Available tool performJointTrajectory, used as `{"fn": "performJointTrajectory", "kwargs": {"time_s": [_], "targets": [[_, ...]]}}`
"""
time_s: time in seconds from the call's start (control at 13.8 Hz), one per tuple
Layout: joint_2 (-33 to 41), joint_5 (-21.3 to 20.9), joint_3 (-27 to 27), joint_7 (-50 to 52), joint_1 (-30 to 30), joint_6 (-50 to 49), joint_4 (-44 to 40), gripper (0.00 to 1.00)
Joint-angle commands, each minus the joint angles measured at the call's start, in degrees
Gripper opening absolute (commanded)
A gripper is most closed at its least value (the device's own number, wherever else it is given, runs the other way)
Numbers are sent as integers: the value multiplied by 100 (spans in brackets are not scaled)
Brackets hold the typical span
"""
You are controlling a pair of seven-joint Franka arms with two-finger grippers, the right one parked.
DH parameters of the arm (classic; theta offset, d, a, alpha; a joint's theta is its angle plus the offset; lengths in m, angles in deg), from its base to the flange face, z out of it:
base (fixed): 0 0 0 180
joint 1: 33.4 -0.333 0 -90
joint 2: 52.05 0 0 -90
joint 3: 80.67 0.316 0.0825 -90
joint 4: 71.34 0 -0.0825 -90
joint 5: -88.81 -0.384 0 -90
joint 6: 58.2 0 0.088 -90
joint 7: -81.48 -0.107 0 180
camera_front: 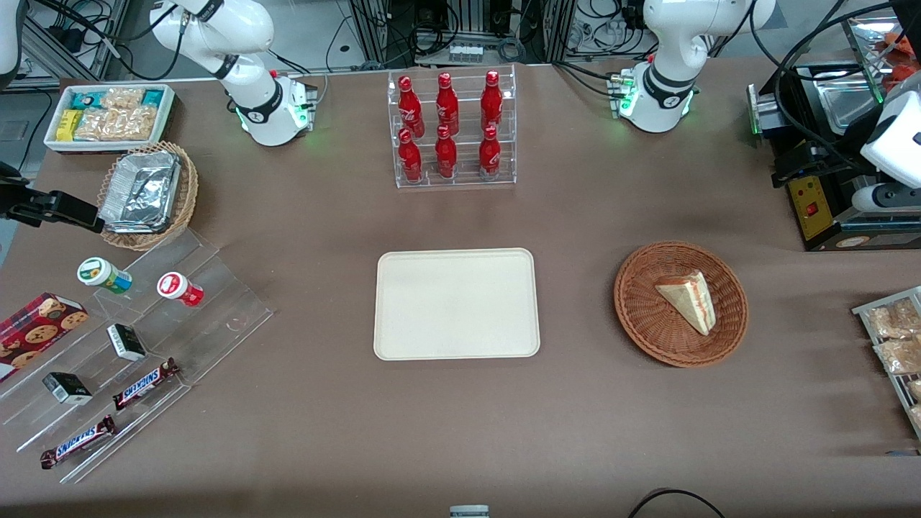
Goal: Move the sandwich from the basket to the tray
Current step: 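Move the left gripper over the sandwich in the wicker basket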
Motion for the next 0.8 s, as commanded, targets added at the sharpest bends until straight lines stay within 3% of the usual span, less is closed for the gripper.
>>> {"fn": "performJointTrajectory", "kwargs": {"time_s": [0.0, 0.15, 0.73], "targets": [[8, -99, -54, -91, 19, 50, -77, 100], [-27, -511, -308, -65, 27, 59, -7, 100], [-54, -259, -292, 496, 27, 1674, 1425, 100]]}}
